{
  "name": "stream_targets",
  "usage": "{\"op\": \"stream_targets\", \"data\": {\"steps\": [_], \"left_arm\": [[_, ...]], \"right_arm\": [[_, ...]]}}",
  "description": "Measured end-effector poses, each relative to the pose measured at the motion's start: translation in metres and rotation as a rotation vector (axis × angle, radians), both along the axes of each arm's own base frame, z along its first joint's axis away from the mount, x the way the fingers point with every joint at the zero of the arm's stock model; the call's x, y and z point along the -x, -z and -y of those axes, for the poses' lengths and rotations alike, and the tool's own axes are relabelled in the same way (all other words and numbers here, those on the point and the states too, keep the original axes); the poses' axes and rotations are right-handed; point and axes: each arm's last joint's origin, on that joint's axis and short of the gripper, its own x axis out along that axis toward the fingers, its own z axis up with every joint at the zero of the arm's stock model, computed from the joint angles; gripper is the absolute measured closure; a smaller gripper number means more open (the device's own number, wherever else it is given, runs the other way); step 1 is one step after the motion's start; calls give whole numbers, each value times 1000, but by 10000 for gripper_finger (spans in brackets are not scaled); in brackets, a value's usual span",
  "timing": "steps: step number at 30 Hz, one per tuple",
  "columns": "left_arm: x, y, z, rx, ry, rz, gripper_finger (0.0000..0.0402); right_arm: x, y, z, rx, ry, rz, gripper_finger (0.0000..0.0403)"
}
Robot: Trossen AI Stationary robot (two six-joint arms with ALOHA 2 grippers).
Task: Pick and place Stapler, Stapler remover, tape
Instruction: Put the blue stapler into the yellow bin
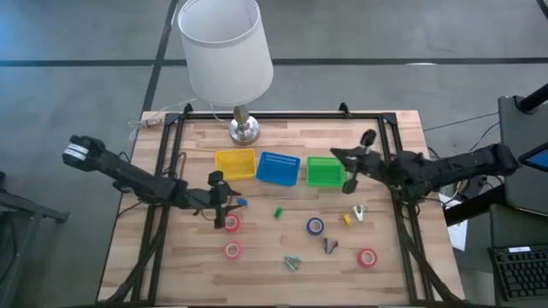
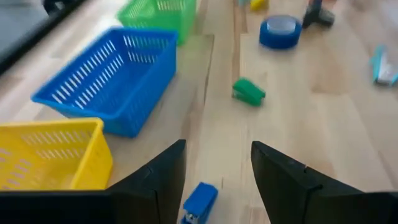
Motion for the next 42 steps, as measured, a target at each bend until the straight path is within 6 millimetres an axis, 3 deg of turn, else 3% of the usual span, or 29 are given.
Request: {"op": "stream_targets", "data": {"steps": [9, 17, 29, 42], "left_arm": [[-28, 3, -11, -31, -15, -215, 217], [-43, 7, -17, -21, 15, -289, 221], [-43, 7, -20, -37, 12, -329, 223], [-41, 12, -21, -2, 56, -380, 225]], "right_arm": [[-31, -7, -4, -159, 14, -228, 394], [-44, -1, -6, -134, 23, -345, 394], [-45, 6, -9, -213, -86, -402, 389], [-62, 23, -12, -215, -86, -471, 315]]}}
